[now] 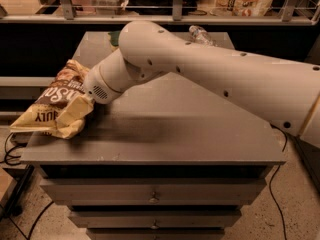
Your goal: Pick brown chip bag
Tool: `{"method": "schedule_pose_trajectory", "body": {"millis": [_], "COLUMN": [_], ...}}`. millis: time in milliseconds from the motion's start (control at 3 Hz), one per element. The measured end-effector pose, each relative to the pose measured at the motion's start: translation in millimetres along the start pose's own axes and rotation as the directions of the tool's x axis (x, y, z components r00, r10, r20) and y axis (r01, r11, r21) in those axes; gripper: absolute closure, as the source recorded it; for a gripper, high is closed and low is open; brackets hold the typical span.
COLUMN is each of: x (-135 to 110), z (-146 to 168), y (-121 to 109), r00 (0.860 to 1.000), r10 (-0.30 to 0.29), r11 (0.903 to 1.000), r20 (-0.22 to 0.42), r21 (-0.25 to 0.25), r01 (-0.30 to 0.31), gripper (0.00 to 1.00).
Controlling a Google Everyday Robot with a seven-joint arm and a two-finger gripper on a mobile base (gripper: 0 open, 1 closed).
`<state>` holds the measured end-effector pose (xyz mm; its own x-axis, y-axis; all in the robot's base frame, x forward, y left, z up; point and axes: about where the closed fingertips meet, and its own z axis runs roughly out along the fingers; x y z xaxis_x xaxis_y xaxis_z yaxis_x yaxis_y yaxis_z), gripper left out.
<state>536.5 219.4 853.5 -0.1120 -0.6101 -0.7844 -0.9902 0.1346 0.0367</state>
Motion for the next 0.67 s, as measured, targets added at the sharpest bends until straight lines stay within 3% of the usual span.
{"method": "schedule_pose_trajectory", "body": {"millis": [333,667], "x": [-0.3,-36.6], "z": [-0.3,-73.2], "y": [0.0,-14.3], "r00": [1.000,0.988], "r10": [0.000,-0.104], "r11": [1.0000,0.9927], "r20": [0.000,0.116], "r21": [0.000,0.072], "r01": [0.000,0.097], "gripper": [1.00,1.00]}}
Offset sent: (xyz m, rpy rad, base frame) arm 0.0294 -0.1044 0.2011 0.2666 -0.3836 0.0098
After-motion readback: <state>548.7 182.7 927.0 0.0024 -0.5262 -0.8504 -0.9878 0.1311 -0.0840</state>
